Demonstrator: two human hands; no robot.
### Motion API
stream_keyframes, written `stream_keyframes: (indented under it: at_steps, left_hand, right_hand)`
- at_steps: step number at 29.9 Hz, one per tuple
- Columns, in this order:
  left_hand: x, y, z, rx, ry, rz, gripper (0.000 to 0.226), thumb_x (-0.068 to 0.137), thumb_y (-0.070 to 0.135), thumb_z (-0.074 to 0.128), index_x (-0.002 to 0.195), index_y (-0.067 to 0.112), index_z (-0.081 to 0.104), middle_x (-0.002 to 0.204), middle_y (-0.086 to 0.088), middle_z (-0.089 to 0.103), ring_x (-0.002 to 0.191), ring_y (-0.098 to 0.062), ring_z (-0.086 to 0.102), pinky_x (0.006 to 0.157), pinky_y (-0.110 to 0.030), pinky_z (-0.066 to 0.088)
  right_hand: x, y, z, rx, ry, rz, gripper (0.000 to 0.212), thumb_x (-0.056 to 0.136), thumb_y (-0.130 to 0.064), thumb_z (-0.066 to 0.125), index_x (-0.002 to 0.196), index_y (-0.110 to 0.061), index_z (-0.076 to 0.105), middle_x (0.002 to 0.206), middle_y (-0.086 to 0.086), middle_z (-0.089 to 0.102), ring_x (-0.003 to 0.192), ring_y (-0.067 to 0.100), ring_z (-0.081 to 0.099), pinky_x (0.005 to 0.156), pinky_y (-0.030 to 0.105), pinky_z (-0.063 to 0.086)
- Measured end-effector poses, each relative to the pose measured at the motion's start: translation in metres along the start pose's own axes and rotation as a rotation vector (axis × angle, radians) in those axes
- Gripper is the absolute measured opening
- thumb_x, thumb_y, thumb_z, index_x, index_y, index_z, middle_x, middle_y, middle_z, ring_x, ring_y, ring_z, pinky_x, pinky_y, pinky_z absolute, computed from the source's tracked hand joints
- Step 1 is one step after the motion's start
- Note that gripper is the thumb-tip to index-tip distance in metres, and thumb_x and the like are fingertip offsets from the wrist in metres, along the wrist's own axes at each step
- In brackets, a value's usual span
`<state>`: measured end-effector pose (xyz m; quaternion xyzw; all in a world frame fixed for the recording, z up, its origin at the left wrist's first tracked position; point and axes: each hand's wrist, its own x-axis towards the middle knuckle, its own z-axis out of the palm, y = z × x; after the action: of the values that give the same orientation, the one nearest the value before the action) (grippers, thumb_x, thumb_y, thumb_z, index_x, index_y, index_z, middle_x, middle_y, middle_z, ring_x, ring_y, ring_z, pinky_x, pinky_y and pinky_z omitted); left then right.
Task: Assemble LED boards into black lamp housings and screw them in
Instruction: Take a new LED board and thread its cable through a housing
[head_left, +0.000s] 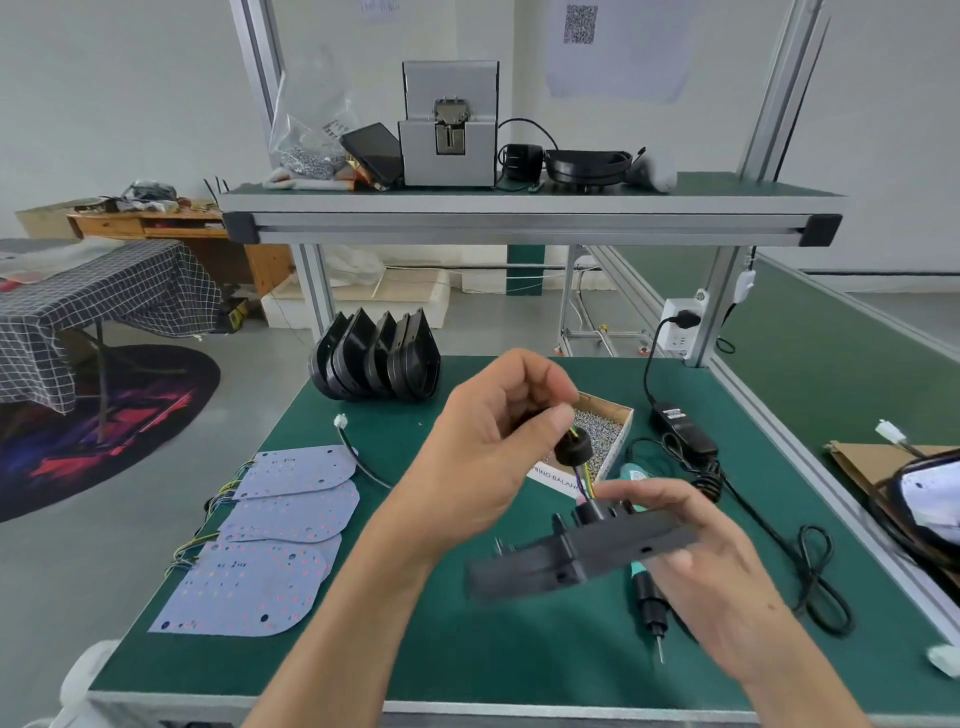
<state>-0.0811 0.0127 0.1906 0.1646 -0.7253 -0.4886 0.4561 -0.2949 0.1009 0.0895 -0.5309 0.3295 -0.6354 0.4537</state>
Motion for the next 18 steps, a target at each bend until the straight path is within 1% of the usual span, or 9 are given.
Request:
stream_keyframes:
  at_steps: [2,4,6,8,9,10,12,14,18]
  left_hand:
    - [0.005,0.011,0.001,0.11,-0.029,0.024,0.014,0.098,0.0,0.059,0.101,0.014,0.061,0.086,0.014,0.065,0.081,-0.001,0.062,0.078,-0.014,0.048]
    - [0.008,0.019,0.004,0.22,-0.051,0.03,0.014,0.098,0.005,0.061,0.101,0.018,0.062,0.089,0.009,0.067,0.086,-0.007,0.066,0.083,-0.023,0.053]
    - [0.012,0.023,0.009,0.33,-0.084,0.021,0.014,0.098,0.008,0.061,0.1,0.021,0.061,0.092,0.006,0.068,0.089,-0.016,0.065,0.087,-0.038,0.054]
    - [0.013,0.022,0.014,0.395,-0.116,-0.003,0.015,0.099,0.006,0.06,0.101,0.021,0.059,0.093,0.002,0.068,0.089,-0.023,0.065,0.084,-0.047,0.053]
    - [0.014,0.02,0.014,0.413,-0.117,-0.015,0.015,0.1,0.006,0.058,0.101,0.021,0.059,0.093,0.0,0.069,0.089,-0.025,0.065,0.083,-0.049,0.052]
    - [0.013,0.019,0.013,0.418,-0.11,-0.028,0.015,0.1,0.006,0.058,0.101,0.021,0.059,0.093,-0.001,0.069,0.089,-0.026,0.065,0.082,-0.049,0.053]
    - [0.011,0.016,0.009,0.389,-0.088,-0.057,0.016,0.1,0.007,0.058,0.1,0.023,0.06,0.092,0.001,0.069,0.089,-0.024,0.066,0.083,-0.048,0.053]
    - [0.008,0.014,0.009,0.363,-0.06,-0.068,0.017,0.099,0.006,0.06,0.1,0.024,0.061,0.089,0.003,0.069,0.086,-0.018,0.067,0.083,-0.041,0.055]
    - [0.008,0.013,0.016,0.373,-0.008,-0.034,0.021,0.097,0.004,0.062,0.098,0.025,0.06,0.087,0.004,0.066,0.081,-0.012,0.065,0.076,-0.023,0.055]
  right_hand:
    - [0.005,-0.011,0.0,-0.078,-0.04,-0.036,0.066,0.083,-0.04,0.078,0.137,-0.006,0.065,0.144,0.023,0.06,0.139,0.04,0.051,0.117,0.053,0.039]
    - [0.014,-0.03,0.004,-0.145,-0.013,-0.104,0.072,0.094,-0.054,0.067,0.144,-0.002,0.059,0.149,0.021,0.057,0.146,0.039,0.045,0.122,0.052,0.032]
    - [0.029,-0.049,0.016,-0.387,0.007,-0.162,0.056,0.1,-0.055,0.058,0.145,-0.022,0.061,0.146,0.004,0.064,0.143,0.024,0.052,0.12,0.04,0.038]
    - [0.042,-0.063,0.03,-0.655,-0.025,-0.194,0.039,0.1,-0.051,0.061,0.139,-0.05,0.061,0.136,-0.019,0.068,0.121,0.004,0.066,0.1,0.018,0.05]
    - [0.047,-0.066,0.035,-0.708,-0.056,-0.178,0.036,0.1,-0.046,0.064,0.135,-0.055,0.061,0.13,-0.024,0.07,0.111,0.001,0.069,0.092,0.015,0.052]
    - [0.05,-0.068,0.039,-0.695,-0.07,-0.146,0.034,0.101,-0.04,0.067,0.132,-0.054,0.064,0.125,-0.023,0.072,0.108,0.002,0.071,0.092,0.017,0.054]
    - [0.052,-0.069,0.043,-0.657,-0.051,-0.101,0.032,0.1,-0.029,0.072,0.125,-0.049,0.071,0.114,-0.014,0.077,0.108,0.009,0.073,0.094,0.023,0.056]
    - [0.05,-0.069,0.044,-0.708,-0.021,-0.071,0.027,0.098,-0.03,0.071,0.119,-0.048,0.075,0.107,-0.009,0.078,0.105,0.011,0.071,0.09,0.022,0.055]
    - [0.047,-0.072,0.043,-0.857,-0.04,0.044,0.014,0.1,-0.036,0.065,0.098,-0.034,0.079,0.109,-0.006,0.073,0.11,0.012,0.064,0.098,0.037,0.049]
